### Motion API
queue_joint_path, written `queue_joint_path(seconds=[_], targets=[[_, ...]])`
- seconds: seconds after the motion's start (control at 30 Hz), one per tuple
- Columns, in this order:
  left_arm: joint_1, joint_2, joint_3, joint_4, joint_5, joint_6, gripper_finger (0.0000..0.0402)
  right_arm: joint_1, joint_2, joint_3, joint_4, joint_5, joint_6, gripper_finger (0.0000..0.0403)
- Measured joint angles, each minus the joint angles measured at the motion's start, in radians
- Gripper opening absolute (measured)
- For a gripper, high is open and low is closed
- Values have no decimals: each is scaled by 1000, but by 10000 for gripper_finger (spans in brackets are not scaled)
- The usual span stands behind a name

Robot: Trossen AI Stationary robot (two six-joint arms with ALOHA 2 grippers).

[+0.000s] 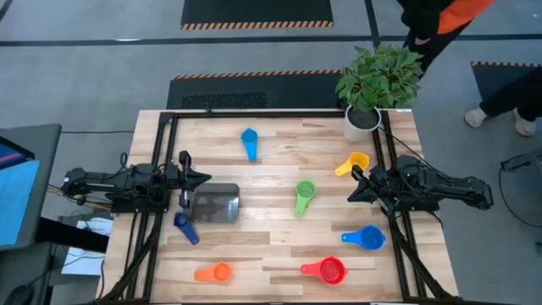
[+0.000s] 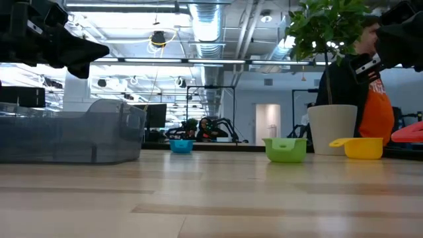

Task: Nest measuring cups in basket
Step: Put the red measuring cup into the black bin

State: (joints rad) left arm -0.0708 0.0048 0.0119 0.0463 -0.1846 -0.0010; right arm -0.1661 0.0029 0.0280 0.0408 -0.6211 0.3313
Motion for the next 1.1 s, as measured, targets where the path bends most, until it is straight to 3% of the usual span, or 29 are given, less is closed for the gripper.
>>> queue_joint_path(seconds=[0.17,0.37,0.57,0.7,0.93,1.1], targets=[[0,0,0,6,-15,-3,0,0,0,-3,22,2,-46,37],[0,0,0,40,38,-19,0,2,0,-3,151,4,-127,37],[0,0,0,101,98,82,0,2,0,-3,213,-1,-226,37],[0,0,0,192,103,132,0,4,0,1,339,-13,-187,37],[0,0,4,288,181,80,0,72,38,136,352,-30,-232,37],[0,6,70,285,181,48,0,123,161,293,192,14,-287,37]])
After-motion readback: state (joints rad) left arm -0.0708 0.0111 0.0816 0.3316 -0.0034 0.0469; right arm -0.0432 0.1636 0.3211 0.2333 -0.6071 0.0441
